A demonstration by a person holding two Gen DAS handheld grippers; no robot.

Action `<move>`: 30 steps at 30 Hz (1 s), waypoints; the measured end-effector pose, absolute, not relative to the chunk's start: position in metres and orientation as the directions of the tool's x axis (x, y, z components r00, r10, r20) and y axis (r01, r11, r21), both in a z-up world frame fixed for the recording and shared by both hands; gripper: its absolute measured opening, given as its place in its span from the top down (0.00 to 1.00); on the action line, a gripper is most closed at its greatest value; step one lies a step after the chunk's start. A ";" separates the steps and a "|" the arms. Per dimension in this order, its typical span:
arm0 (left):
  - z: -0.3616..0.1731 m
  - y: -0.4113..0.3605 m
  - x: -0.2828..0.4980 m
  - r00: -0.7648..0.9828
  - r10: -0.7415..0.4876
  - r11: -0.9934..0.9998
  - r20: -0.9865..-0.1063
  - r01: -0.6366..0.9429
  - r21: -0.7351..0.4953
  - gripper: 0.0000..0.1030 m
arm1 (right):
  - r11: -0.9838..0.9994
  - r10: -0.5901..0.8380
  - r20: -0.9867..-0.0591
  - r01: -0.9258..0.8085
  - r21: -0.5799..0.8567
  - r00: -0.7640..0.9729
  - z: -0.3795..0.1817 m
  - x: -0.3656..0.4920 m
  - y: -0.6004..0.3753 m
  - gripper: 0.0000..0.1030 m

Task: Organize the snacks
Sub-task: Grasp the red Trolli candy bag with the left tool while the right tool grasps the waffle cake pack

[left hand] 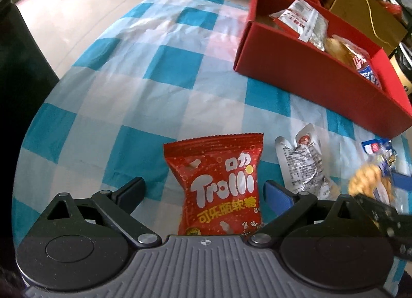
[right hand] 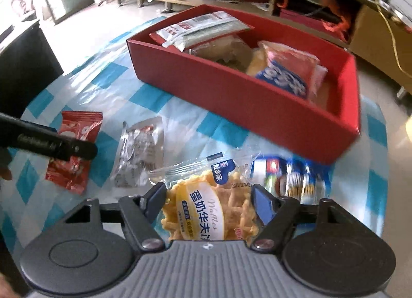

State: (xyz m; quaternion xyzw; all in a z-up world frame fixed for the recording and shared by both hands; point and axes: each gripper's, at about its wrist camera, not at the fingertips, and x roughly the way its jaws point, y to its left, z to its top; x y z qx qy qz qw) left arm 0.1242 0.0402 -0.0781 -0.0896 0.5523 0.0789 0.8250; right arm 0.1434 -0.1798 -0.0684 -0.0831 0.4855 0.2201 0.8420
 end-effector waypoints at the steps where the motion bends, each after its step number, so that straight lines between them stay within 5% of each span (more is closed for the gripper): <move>1: -0.079 0.037 0.124 0.374 0.046 0.973 -0.926 -0.225 -0.043 0.02 | 0.894 0.288 -0.852 -0.443 0.075 0.437 -0.068 0.137 -0.182 0.35; 7: -0.085 0.024 0.118 0.387 0.123 0.971 -0.914 -0.235 0.032 0.02 | 0.913 0.334 -0.823 -0.375 0.161 0.460 -0.073 0.120 -0.197 0.35; 13: -0.072 0.020 0.109 0.411 0.123 0.977 -0.903 -0.210 0.038 0.37 | 0.919 0.357 -0.804 -0.333 0.212 0.475 -0.073 0.114 -0.205 0.35; 30: -0.058 0.033 0.100 0.445 0.033 0.979 -0.895 -0.194 -0.060 0.41 | 0.934 0.318 -0.804 -0.310 0.177 0.502 -0.051 0.099 -0.197 0.35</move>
